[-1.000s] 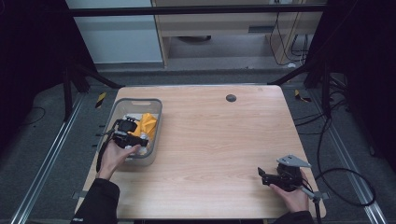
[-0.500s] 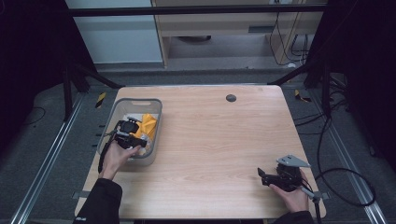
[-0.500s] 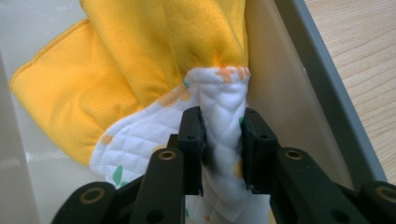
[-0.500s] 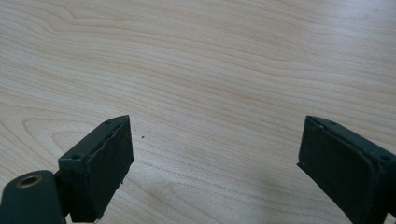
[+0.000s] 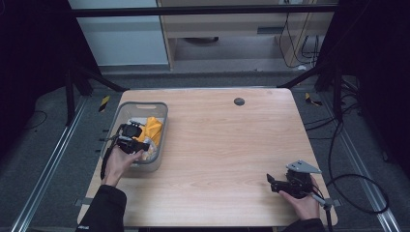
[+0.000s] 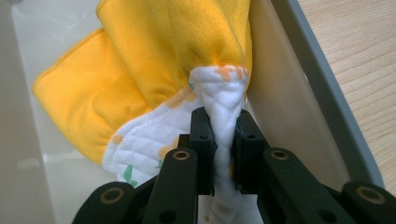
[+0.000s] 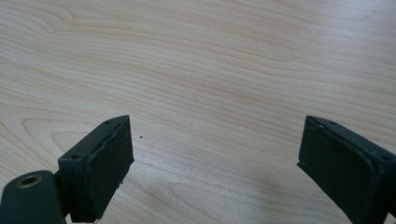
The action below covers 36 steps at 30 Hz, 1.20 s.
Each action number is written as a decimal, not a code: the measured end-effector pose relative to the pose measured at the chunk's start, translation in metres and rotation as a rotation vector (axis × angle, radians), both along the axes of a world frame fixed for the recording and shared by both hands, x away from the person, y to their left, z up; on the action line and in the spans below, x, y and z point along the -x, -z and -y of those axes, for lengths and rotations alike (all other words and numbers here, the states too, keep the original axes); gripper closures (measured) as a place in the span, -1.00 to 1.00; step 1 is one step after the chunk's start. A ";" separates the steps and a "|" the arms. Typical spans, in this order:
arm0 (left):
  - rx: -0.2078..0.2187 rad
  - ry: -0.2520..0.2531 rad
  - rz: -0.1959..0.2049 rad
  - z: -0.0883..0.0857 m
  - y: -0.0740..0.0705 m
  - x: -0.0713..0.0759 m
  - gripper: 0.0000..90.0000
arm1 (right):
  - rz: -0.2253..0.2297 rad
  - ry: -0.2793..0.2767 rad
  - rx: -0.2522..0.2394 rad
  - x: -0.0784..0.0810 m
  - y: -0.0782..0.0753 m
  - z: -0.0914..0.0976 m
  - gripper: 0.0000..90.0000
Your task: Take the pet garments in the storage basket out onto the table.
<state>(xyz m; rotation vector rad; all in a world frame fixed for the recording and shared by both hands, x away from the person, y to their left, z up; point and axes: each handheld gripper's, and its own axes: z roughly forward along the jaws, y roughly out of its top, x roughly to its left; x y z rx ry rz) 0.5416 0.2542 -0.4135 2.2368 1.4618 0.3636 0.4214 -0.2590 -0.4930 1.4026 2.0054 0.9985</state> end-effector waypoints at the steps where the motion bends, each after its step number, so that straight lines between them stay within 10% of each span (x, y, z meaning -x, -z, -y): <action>1: 0.000 0.002 0.008 -0.001 -0.004 0.002 0.80 | 0.001 0.000 0.002 0.000 0.000 0.000 -0.78; 36: 0.023 0.006 0.118 -0.010 -0.051 0.018 0.82 | 0.004 -0.002 0.007 0.000 0.000 0.000 -0.78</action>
